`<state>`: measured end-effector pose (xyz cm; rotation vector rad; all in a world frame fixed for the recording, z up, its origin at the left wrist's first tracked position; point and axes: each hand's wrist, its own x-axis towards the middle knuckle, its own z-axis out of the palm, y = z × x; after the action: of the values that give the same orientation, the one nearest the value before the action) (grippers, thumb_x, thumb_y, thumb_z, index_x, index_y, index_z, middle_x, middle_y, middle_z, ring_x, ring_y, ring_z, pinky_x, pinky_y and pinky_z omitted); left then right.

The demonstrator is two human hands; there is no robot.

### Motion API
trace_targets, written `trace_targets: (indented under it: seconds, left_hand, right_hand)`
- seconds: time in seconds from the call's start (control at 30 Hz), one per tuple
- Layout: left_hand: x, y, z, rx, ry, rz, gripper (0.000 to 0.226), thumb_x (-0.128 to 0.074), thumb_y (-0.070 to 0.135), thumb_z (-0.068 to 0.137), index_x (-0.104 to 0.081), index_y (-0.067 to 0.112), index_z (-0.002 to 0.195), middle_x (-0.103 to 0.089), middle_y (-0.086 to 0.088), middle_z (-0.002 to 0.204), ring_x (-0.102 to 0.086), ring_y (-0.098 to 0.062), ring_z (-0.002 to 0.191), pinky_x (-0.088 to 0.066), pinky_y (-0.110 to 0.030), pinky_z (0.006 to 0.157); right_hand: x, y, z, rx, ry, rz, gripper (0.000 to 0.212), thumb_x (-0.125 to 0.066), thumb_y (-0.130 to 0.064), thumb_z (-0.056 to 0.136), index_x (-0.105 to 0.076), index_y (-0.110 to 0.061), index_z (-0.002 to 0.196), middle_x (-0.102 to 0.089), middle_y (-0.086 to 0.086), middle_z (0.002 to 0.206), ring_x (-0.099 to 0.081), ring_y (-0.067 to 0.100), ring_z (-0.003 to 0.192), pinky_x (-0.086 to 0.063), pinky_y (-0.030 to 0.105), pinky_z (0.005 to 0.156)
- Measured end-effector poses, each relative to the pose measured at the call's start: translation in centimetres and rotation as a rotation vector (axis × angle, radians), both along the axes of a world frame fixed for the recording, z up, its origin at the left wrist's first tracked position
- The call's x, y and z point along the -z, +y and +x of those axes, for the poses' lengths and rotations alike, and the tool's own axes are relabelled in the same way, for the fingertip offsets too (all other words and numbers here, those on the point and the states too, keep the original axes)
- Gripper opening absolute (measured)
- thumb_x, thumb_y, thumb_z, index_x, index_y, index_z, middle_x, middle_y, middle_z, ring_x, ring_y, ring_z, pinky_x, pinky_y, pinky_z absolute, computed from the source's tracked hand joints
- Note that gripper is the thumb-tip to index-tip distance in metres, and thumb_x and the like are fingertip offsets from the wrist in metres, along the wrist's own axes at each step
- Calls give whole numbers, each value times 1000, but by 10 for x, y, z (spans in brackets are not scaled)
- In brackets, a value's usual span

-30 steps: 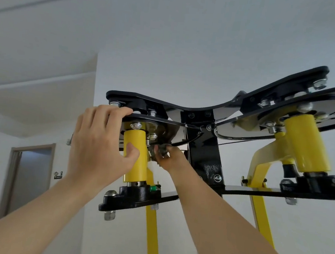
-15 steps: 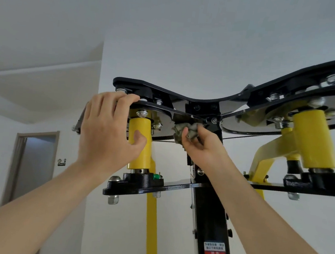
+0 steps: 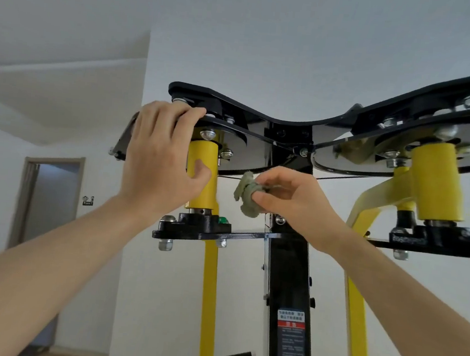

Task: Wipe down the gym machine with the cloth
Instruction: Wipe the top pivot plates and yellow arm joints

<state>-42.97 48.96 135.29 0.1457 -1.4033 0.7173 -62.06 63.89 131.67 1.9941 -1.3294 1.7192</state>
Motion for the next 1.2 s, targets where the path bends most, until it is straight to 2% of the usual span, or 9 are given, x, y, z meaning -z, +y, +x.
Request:
trace_targets:
  seconds: [0.1,0.2,0.5,0.6,0.83,0.97,1.07,1.13,1.2]
  left_hand:
    - [1,1,3,-19,-20,-10,66,-62,23,74,-55,2,137,-57,-17,127,-51,-41,119,-42,-50,104]
    - [3,2,7,-50,-42,-28,69,-61,21,74,-53,3,140,-57,-17,132,-50,-39,124,-37,-51,112]
    - [5,4,15,-109,-106,-15,72,-58,24,77,-49,3,145,-54,-17,139,-48,-38,131,-31,-50,118]
    - [4,3,17,-93,-120,2,70,-57,24,79,-49,4,145,-54,-16,139,-48,-36,132,-29,-47,120]
    - [10,11,11,-36,-94,60,69,-58,25,79,-51,8,145,-51,-15,144,-41,-36,138,-32,-51,117]
    - [27,18,2,45,-104,87,60,-64,25,77,-60,14,136,-44,-14,152,-29,-38,147,-32,-53,117]
    - [47,14,-11,87,-242,11,45,-65,19,75,-69,12,119,-54,-11,142,-41,-34,139,-41,-47,110]
    - [58,13,-22,126,-398,58,28,-62,20,77,-72,17,103,-65,-2,123,-54,-25,121,-49,-41,95]
    - [61,15,-33,100,-491,126,20,-59,27,78,-73,23,92,-69,8,103,-61,-19,100,-46,-35,87]
  right_hand:
    - [18,-16,23,150,250,6,20,-77,-9,86,-74,-16,104,-72,-4,101,-68,10,94,-57,22,84]
    - [34,-32,36,212,405,-70,22,-82,-13,82,-79,-16,104,-67,-5,106,-64,10,98,-54,24,85]
    - [40,-39,26,199,506,-188,28,-80,-1,81,-76,-8,108,-65,-1,108,-63,3,97,-52,14,84]
    - [41,-32,6,311,524,-126,25,-78,-6,84,-76,-11,109,-63,-4,104,-63,6,90,-52,16,82]
    - [30,-14,-39,547,508,71,29,-75,-16,89,-74,-18,118,-69,-4,99,-64,9,88,-57,37,87]
    - [17,-8,-45,558,468,213,44,-80,-21,85,-68,-19,128,-72,-5,110,-64,1,88,-57,29,91]
    - [14,-14,-36,492,443,235,47,-82,-16,83,-68,-17,128,-72,-4,113,-67,3,93,-57,26,93]
    - [14,-18,-30,385,364,230,51,-82,-9,81,-66,-16,129,-69,-7,117,-68,4,97,-57,26,93]
    - [13,-21,-28,319,294,217,55,-83,-4,78,-64,-17,129,-64,-8,119,-70,12,97,-60,30,89]
